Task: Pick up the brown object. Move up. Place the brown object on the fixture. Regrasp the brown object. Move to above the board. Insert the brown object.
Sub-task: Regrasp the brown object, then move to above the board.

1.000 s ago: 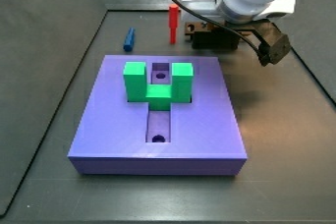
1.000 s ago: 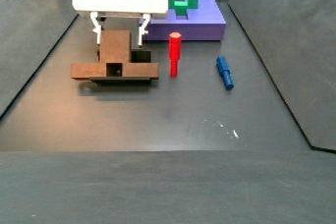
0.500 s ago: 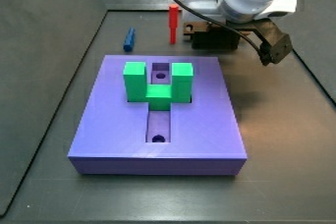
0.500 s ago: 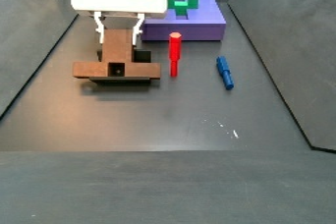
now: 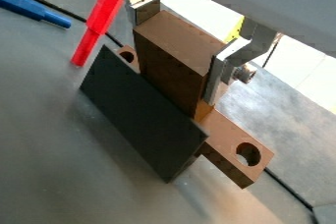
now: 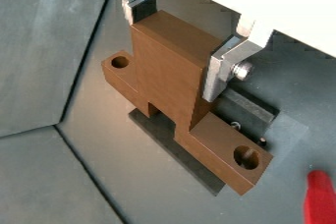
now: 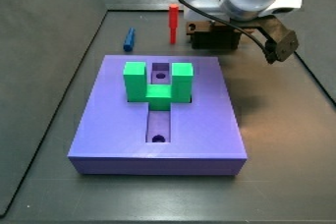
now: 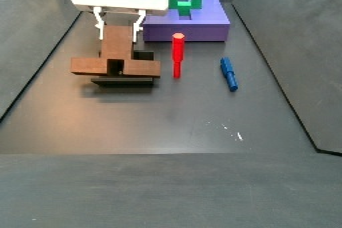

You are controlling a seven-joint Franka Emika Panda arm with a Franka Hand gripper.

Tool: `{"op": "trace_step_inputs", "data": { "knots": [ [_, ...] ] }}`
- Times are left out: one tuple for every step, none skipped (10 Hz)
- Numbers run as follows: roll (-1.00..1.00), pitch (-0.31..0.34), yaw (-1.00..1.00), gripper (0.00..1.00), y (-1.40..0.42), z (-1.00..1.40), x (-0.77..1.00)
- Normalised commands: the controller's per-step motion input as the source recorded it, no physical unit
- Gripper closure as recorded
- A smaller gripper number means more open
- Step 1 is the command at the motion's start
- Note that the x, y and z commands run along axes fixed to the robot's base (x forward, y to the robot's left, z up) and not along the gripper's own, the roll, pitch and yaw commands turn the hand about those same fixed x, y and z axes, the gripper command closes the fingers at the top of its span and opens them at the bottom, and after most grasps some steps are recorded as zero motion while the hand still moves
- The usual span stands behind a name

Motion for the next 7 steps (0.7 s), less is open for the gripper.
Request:
{"op": "trace_step_inputs", "data": {
  "knots": [
    [0.00,0.000,0.00,1.00,0.00,0.00,0.00],
    [0.00,0.000,0.00,1.00,0.00,0.00,0.00],
    [0.00,0.000,0.00,1.00,0.00,0.00,0.00],
    [0.00,0.000,0.00,1.00,0.00,0.00,0.00],
    [0.00,0.000,0.00,1.00,0.00,0.00,0.00],
    [0.00,0.000,0.00,1.00,0.00,0.00,0.00],
    [0.00,0.000,0.00,1.00,0.00,1.40,0.00]
  ]
}}
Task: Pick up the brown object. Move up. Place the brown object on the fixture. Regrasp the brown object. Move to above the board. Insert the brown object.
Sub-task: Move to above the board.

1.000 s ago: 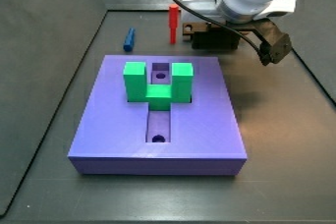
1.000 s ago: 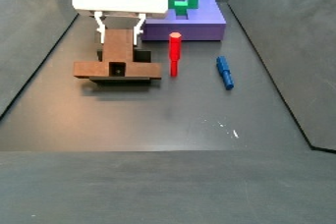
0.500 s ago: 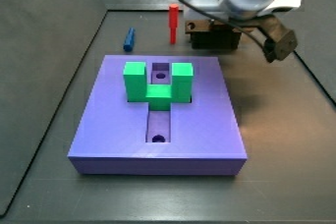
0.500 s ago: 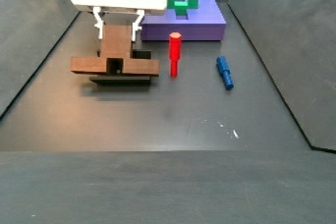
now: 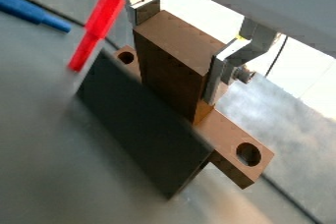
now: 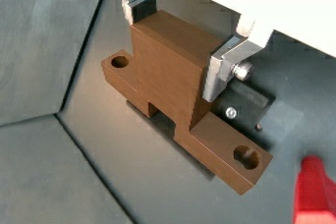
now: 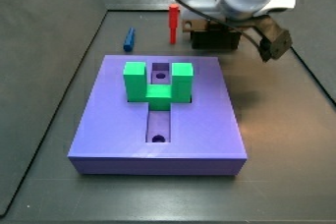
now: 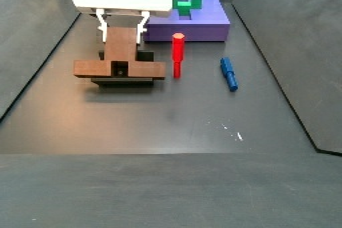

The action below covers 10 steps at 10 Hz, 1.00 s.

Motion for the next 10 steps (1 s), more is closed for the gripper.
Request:
{"op": "trace_step_inputs", "data": {
  "knots": [
    [-0.07,-0.052,0.00,1.00,-0.03,1.40,0.02],
    [-0.14,-0.071,0.00,1.00,-0.02,1.40,-0.02],
    [-0.11,-0.068,-0.02,1.00,0.00,1.40,-0.02],
    [-0.07,-0.025,-0.04,1.00,-0.02,1.40,-0.01],
    [-0.04,0.000,-0.05,1.00,-0.02,1.40,-0.02],
    [-0.02,0.015,-0.04,1.00,-0.02,1.40,-0.03],
    [-0.01,0.042,-0.03,1.00,-0.01,0.63,0.00],
    [0.00,0.065,-0.02,1.00,-0.02,0.30,0.02],
    [-1.00,0.161,-0.09,1.00,-1.40,0.28,-1.02],
    [-1.00,0.152,-0.08,1.00,-1.40,0.30,-1.05]
  ]
}}
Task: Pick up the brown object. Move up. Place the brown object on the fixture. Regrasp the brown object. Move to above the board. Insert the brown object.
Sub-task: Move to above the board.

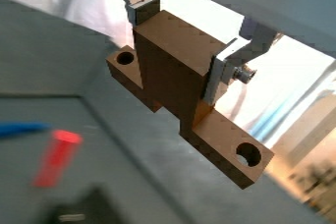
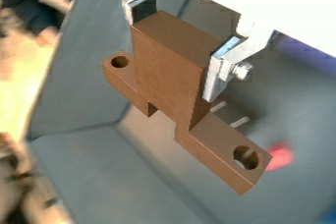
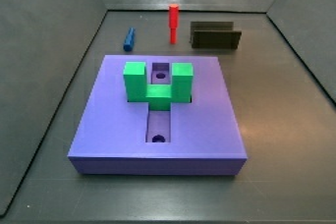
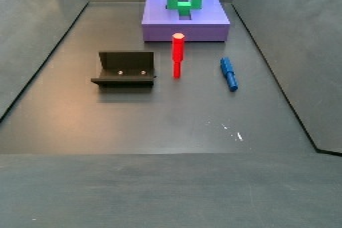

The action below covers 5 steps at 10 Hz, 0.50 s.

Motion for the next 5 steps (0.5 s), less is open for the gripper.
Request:
{"op": "trace_step_inputs", "data": {
  "knots": [
    [-1.00,0.138,-0.06,1.00,-1.40,0.30,-1.13],
    [-1.00,0.140,-0.06,1.00,-1.40,0.28,-1.15],
    [-1.00,0.145,-0.04,1.00,-1.40,0.29,-1.12],
    [-1.00,0.146,-0.04,1.00,-1.40,0.29,-1.14],
    [-1.00,0.135,-0.02,1.00,-0.54,0.12,-0.49]
  ]
}}
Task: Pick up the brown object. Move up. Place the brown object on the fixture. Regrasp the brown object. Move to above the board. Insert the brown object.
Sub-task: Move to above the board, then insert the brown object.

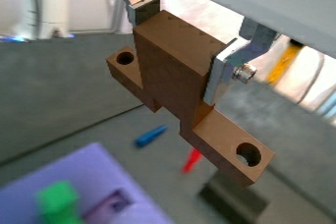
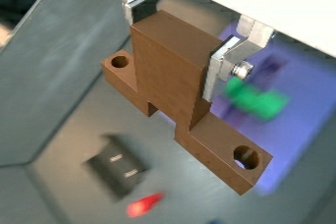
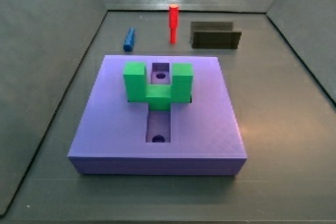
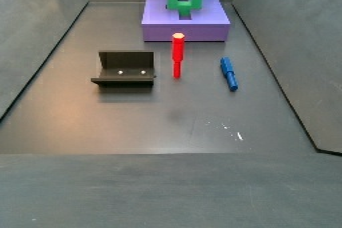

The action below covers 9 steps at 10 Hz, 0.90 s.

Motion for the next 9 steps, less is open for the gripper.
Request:
{"op": "trace_step_inputs", "data": {
  "knots": [
    [-1.00,0.134,-0.02,1.00,-0.20,0.03,-0.22],
    [-1.00,0.121,-0.01,1.00,-0.07,0.02,-0.09],
    [-1.00,0.103,0.00,1.00,-0.07,0.03,-0.10],
    [-0.88,0.058,0.00,1.00,-0.01,0.00,-0.10],
    [-0.61,0.018,0.00,1.00,0.02,0.01,-0.08],
    [-0.42,-0.003,0.00,1.00,0.02,0.00,-0.06],
    [-0.28,-0.015,0.00,1.00,0.01,0.00,-0.05],
    [0.00,0.000,0.00,1.00,0.00,0.00,0.03],
    [-0.02,0.000,-0.12,1.00,0.00,-0.08,0.17]
  ]
}}
